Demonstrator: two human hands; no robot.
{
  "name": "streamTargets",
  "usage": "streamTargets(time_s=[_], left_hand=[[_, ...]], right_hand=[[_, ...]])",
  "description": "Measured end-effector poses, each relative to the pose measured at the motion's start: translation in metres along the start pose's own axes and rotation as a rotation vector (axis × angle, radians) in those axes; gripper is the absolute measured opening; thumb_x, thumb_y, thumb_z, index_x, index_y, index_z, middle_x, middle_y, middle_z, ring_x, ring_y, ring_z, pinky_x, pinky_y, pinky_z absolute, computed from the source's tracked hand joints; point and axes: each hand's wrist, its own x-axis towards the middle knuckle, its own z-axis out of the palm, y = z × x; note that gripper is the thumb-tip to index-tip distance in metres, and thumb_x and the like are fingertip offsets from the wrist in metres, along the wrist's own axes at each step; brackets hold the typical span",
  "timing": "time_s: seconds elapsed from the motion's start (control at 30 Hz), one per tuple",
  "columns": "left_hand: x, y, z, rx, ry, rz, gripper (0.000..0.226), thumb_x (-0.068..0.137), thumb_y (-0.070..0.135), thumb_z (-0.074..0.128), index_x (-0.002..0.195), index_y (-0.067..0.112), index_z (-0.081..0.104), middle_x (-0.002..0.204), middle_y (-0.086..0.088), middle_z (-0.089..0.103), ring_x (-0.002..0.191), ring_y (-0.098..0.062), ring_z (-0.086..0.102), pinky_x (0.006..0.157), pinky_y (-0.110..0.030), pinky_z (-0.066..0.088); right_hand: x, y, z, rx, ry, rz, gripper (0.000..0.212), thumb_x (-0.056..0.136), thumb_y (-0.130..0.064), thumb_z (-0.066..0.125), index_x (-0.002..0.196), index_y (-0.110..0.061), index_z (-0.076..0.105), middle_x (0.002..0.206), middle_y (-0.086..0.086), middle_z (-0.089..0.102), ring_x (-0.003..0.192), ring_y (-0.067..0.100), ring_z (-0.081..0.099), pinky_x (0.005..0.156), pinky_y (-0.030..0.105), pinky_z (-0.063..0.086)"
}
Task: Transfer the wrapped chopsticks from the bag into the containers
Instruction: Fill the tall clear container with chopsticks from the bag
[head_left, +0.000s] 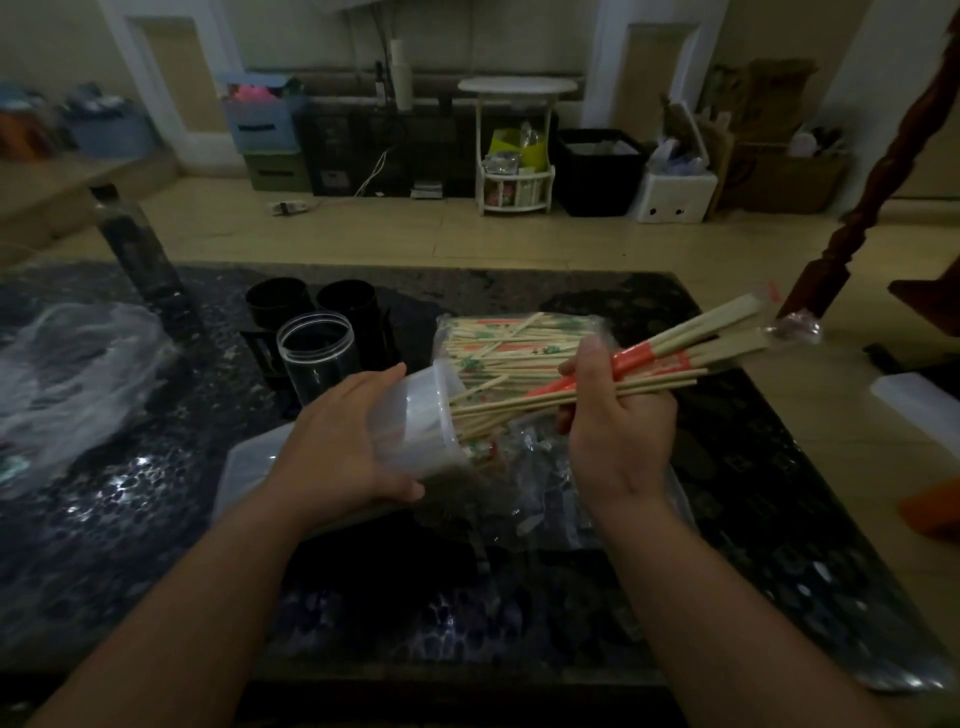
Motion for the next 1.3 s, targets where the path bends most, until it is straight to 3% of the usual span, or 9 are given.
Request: streamTargets(time_s=[0.13, 0.33, 0.47, 0.7, 0.87, 1.0, 1.1, 1.2, 1.3], left_hand=[[-0.001, 0.001, -0.001, -0.005, 0.005, 0.006, 0.133, 0.026, 0.069, 0.064, 0.149, 0.031, 0.032, 0.147, 0.004, 0.038, 0.132, -0.015, 0.037, 0.106, -0.027, 0.027], [-0.001, 0.003, 0.001, 0.005, -0.009, 0.016, 0.133, 0.026, 0.069, 0.064, 0.149, 0.031, 0.033, 0.145, 0.005, 0.038, 0.13, -0.015, 0.038, 0.106, -0.027, 0.027], [-0.001, 0.003, 0.001, 0.006, -0.002, 0.016, 0.133, 0.025, 0.069, 0.064, 0.148, 0.029, 0.034, 0.144, 0.005, 0.039, 0.13, -0.015, 0.039, 0.103, -0.025, 0.027], [-0.001, 0.004, 0.001, 0.006, -0.002, 0.007, 0.133, 0.025, 0.068, 0.064, 0.148, 0.03, 0.034, 0.144, 0.005, 0.04, 0.129, -0.016, 0.04, 0.106, -0.028, 0.029], [-0.001, 0.003, 0.0, 0.003, -0.004, 0.006, 0.133, 0.025, 0.068, 0.064, 0.149, 0.03, 0.033, 0.145, 0.004, 0.039, 0.13, -0.015, 0.039, 0.104, -0.026, 0.028], [-0.001, 0.003, -0.001, -0.024, -0.01, 0.005, 0.132, 0.026, 0.065, 0.069, 0.149, 0.031, 0.034, 0.144, 0.006, 0.039, 0.129, -0.015, 0.041, 0.104, -0.03, 0.03], [-0.001, 0.003, -0.001, -0.028, -0.015, 0.006, 0.13, 0.028, 0.063, 0.071, 0.149, 0.032, 0.033, 0.145, 0.007, 0.038, 0.128, -0.015, 0.04, 0.104, -0.031, 0.031], [-0.001, 0.003, -0.002, -0.032, -0.013, 0.001, 0.132, 0.026, 0.067, 0.067, 0.149, 0.032, 0.033, 0.145, 0.007, 0.038, 0.129, -0.015, 0.04, 0.106, -0.033, 0.032], [-0.001, 0.003, -0.002, -0.026, -0.02, -0.006, 0.132, 0.026, 0.067, 0.067, 0.149, 0.033, 0.032, 0.146, 0.006, 0.037, 0.13, -0.016, 0.039, 0.107, -0.033, 0.031]], right_hand=[[-0.001, -0.004, 0.002, 0.019, -0.036, 0.004, 0.027, 0.095, -0.02, 0.063, 0.068, -0.026, 0.065, 0.063, -0.009, 0.066, 0.063, 0.008, 0.065, 0.057, 0.026, 0.052], [-0.004, -0.007, 0.008, 0.06, -0.321, 0.355, 0.008, 0.083, -0.006, 0.073, 0.085, -0.01, 0.066, 0.074, -0.005, 0.073, 0.067, 0.004, 0.07, 0.056, 0.015, 0.05], [0.001, -0.009, 0.007, 0.307, -0.142, 0.594, 0.014, 0.093, -0.015, 0.06, 0.08, -0.011, 0.062, 0.057, -0.002, 0.057, 0.045, 0.004, 0.051, 0.044, 0.02, 0.04], [-0.008, -0.002, 0.006, -0.025, -0.363, 0.563, 0.007, 0.089, -0.005, 0.066, 0.087, -0.012, 0.067, 0.072, 0.003, 0.068, 0.047, 0.0, 0.06, 0.04, 0.015, 0.042], [0.0, -0.002, 0.008, 0.242, -0.065, 0.588, 0.023, 0.097, -0.022, 0.051, 0.078, -0.016, 0.062, 0.053, -0.006, 0.06, 0.044, 0.005, 0.054, 0.038, 0.016, 0.038], [-0.007, 0.005, 0.007, -0.025, -0.31, 0.544, 0.002, 0.089, -0.014, 0.068, 0.088, -0.012, 0.068, 0.064, -0.007, 0.071, 0.053, 0.001, 0.064, 0.042, 0.014, 0.043], [-0.003, 0.006, 0.008, 0.205, -0.122, 0.509, 0.019, 0.088, -0.01, 0.069, 0.105, -0.016, 0.063, 0.085, 0.005, 0.072, 0.063, 0.01, 0.069, 0.048, 0.02, 0.049], [0.003, 0.009, 0.005, 0.193, 0.044, 0.402, 0.006, 0.1, -0.023, 0.048, 0.103, -0.02, 0.053, 0.077, 0.002, 0.062, 0.055, 0.011, 0.057, 0.046, 0.023, 0.045], [0.002, 0.018, 0.004, -0.083, -0.164, 0.344, 0.012, 0.099, -0.018, 0.054, 0.09, -0.02, 0.062, 0.077, 0.0, 0.067, 0.062, 0.008, 0.064, 0.051, 0.022, 0.05]])
